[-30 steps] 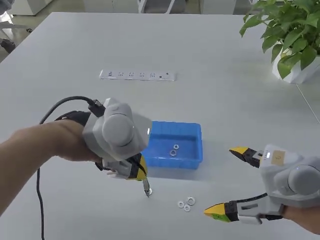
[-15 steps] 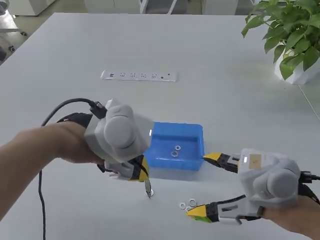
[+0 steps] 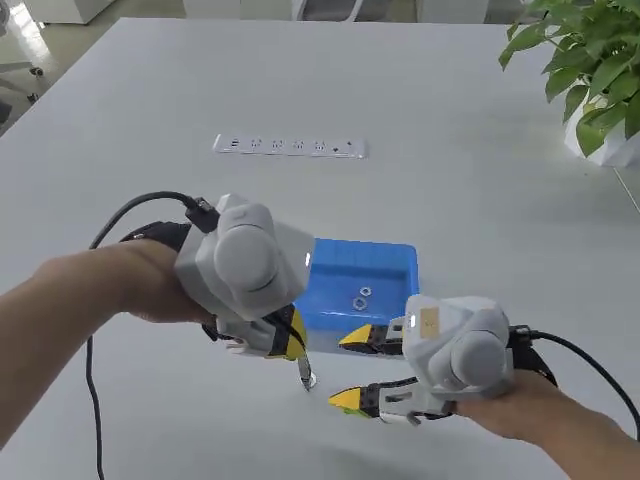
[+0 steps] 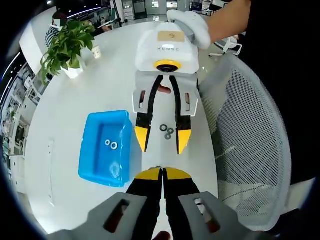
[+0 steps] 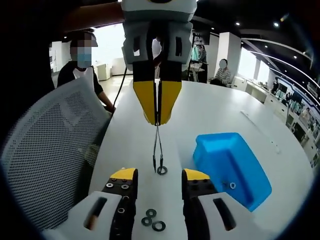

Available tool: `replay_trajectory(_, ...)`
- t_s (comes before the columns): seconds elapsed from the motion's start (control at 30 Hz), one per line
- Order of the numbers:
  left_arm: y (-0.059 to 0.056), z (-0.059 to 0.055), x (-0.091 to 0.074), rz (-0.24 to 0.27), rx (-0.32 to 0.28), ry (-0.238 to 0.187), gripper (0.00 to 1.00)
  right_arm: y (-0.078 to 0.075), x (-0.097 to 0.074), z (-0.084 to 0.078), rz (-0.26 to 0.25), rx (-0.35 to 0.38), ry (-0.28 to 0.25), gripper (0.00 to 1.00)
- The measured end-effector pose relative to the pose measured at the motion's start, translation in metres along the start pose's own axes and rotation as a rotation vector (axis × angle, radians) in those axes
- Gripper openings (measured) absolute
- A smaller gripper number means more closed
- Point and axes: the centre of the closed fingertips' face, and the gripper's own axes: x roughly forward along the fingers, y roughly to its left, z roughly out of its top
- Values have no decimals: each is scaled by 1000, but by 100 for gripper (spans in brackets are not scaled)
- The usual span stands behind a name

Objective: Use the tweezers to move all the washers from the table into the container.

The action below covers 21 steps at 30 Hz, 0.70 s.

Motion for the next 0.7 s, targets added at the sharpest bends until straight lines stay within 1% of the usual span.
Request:
replay_trajectory(0.2,0,-1,-1,9,-16,-11,4,1,14,2,31,-40,22,26)
replay_trajectory(0.3,1,-1,-1,10,-18,-15,4,6,19,3,61,-56,29,23)
replay_trajectory(0.4,1,0,0,11,-18,-18,4,8,25,2,74,-85,43,20)
replay_trajectory(0.53,2,2,1,8,-18,-24,4,5,29,2,74,-103,53,16)
replay_trajectory(0.7,2,3,2,3,-18,-28,4,4,33,1,71,-105,59,11)
